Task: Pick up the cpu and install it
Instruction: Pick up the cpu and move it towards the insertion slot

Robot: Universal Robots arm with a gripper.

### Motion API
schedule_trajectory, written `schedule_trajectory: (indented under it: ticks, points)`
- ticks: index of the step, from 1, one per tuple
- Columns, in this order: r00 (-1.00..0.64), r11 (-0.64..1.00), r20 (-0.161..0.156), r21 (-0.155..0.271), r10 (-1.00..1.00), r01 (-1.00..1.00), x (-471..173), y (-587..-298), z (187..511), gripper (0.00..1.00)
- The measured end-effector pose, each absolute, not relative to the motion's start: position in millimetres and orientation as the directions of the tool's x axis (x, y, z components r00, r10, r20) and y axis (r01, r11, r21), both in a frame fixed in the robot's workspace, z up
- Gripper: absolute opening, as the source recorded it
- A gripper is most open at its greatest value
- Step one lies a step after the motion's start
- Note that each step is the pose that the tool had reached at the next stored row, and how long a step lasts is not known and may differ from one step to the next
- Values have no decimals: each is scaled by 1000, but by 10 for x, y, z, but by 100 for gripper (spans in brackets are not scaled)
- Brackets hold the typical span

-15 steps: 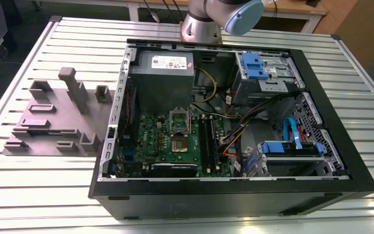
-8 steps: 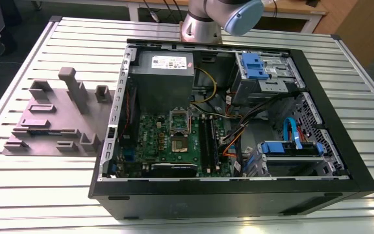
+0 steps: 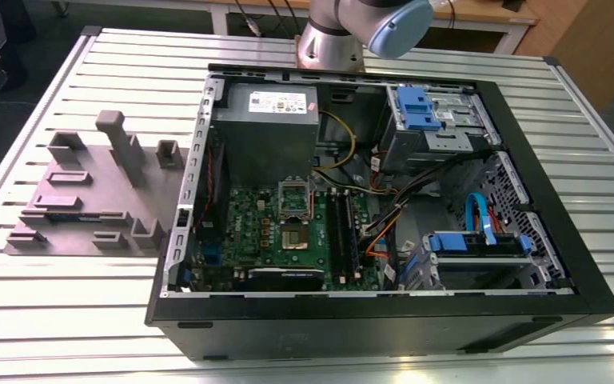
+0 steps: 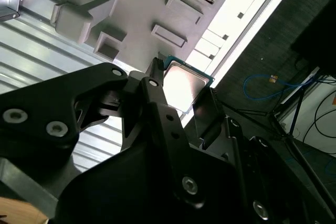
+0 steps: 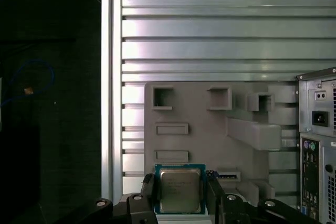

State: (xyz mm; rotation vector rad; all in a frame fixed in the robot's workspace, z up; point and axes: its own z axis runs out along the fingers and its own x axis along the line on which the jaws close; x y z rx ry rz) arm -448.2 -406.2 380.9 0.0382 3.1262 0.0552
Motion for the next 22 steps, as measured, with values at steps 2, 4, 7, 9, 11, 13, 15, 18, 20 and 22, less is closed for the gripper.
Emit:
schedule_trajectory:
  ticks: [2,4,7,9,11,13,15,18,20,22]
  points:
    - [-1000,999,-14,35,25,24,-4477,-4063,3809,47]
    - [-1000,999,-13,35,25,24,-4454,-4063,3808,47]
    - [-1000,999,-10,35,25,25,-4407,-4063,3808,47]
    - [-1000,999,-10,35,25,25,-4393,-4062,3808,47]
    - [-1000,999,-10,36,25,25,-4391,-4063,3807,47]
    - [-1000,999,-10,35,25,25,-4390,-4063,3808,47]
    - [-1000,999,-10,35,25,25,-4389,-4063,3808,47]
    - [-1000,999,-10,35,25,25,-4384,-4063,3808,47]
    - [-1000,999,-10,35,25,25,-4381,-4063,3808,47]
    - [-1000,999,-10,35,25,25,-4378,-4063,3808,47]
